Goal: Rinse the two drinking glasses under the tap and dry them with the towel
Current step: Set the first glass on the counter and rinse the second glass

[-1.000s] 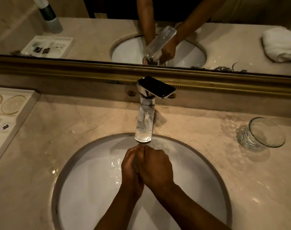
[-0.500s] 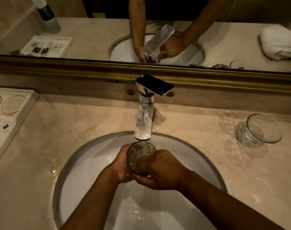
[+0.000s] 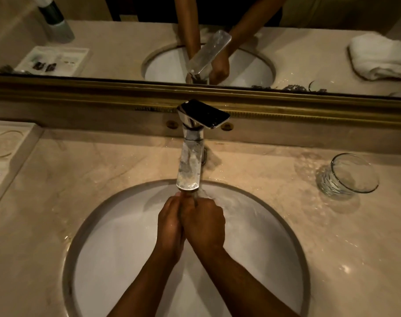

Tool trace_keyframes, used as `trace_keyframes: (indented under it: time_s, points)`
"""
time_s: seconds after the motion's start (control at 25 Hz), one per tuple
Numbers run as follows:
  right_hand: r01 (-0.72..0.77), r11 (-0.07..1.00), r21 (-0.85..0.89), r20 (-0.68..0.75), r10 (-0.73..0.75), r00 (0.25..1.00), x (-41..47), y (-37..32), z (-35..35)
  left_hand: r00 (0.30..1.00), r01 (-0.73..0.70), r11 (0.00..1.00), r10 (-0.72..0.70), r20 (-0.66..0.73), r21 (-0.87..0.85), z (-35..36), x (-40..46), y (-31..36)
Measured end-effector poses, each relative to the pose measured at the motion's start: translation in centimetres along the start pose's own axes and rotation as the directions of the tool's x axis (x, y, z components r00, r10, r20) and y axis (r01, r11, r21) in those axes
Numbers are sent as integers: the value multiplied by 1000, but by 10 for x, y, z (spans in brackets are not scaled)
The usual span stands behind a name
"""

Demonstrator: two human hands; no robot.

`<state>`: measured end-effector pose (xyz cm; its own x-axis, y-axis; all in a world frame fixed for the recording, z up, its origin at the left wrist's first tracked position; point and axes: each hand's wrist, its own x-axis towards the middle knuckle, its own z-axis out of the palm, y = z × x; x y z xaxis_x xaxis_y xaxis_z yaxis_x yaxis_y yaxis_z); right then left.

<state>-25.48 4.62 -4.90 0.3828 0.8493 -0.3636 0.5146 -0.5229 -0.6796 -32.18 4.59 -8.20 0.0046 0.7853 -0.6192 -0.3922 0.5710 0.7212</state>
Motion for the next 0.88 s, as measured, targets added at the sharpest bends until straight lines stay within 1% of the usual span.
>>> trace_keyframes:
  time_s: [0.08,0.16,0.2,0.28,0.32,0.4,0.44,0.52,0.6,0.64,0.68,0.72,0.76,0.8,0.84,0.88]
  points:
    - [20,1000,-7,27,-20,999,2,0,-2,996,-83,996,84,-34,29,-3,-1,-3]
    - [71,997,-43,14,-71,997,1,-1,-4,997,-69,997,70,-24,16,0,-1,0]
    - [110,992,-62,15,-109,994,-1,-2,-5,997,-70,997,70,-17,21,2,0,2]
    - [247,960,-134,67,-240,968,-7,-2,-6,994,-74,996,77,-79,46,5,2,11]
    - [331,924,-193,112,-314,943,-10,-1,-7,993,-34,999,38,-111,39,6,4,14]
    - [491,824,-282,206,-448,870,-12,1,-12,991,98,994,-101,-89,-38,5,6,22]
    - [560,770,-305,256,-500,827,-12,1,-15,987,132,988,-138,-80,-81,5,7,26]
    - [666,680,-306,307,-592,745,-6,5,-20,979,190,977,-196,-56,-97,4,11,31]
    - [785,563,-260,350,-703,619,3,11,-30,945,326,939,-326,19,-113,5,11,41]
    - [836,494,-237,402,-734,548,9,16,-36,920,390,918,-387,53,-75,5,9,46]
    - [873,442,-206,458,-745,486,16,21,-42,891,446,895,-444,94,2,1,10,48]
    - [887,430,-168,496,-741,453,22,24,-47,847,501,859,-512,143,106,-5,10,50]
    - [884,446,-139,520,-727,448,26,24,-50,787,543,813,-580,211,209,-11,11,50]
    - [877,465,-123,530,-716,454,29,22,-50,739,558,789,-614,277,257,-18,13,50]
    - [874,467,-135,501,-729,467,29,19,-47,719,563,790,-613,329,242,-21,15,50]
    - [871,461,-169,432,-760,486,27,18,-42,741,548,816,-576,346,184,-21,14,49]
